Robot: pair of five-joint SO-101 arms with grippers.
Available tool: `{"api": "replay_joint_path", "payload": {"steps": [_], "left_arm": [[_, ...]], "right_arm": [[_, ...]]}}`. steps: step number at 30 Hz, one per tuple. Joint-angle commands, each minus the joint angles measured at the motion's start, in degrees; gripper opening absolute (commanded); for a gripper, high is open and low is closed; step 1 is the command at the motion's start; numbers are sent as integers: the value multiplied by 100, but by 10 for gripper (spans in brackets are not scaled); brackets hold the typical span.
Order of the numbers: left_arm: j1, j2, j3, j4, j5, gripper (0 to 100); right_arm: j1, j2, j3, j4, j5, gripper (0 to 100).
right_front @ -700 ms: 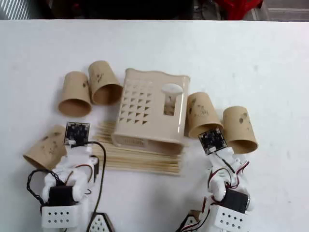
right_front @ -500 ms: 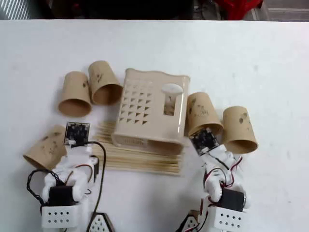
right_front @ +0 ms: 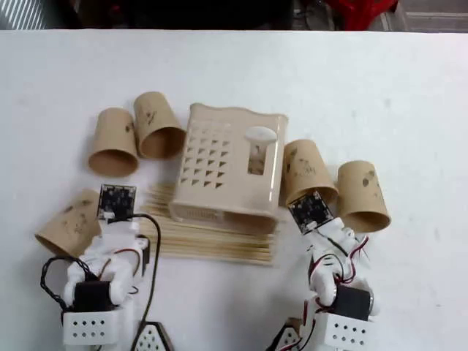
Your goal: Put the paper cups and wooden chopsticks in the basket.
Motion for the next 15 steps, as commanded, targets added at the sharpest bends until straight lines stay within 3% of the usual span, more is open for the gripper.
{"api": "replay_joint_path", "payload": {"steps": [1, 6, 10, 15], "left_arm": [[-31, 13, -18, 18, -44, 107], [-31, 13, -18, 18, -44, 107], [-31, 13, -18, 18, -44, 107], [-31, 13, -18, 18, -44, 107]], "right_arm": [[-48, -57, -818, 374, -53, 32], [-48, 4, -1960, 567, -35, 36], [-48, 295, -2840, 567, -70, 120], [-541, 2088, -4325, 382, -993, 183]]}}
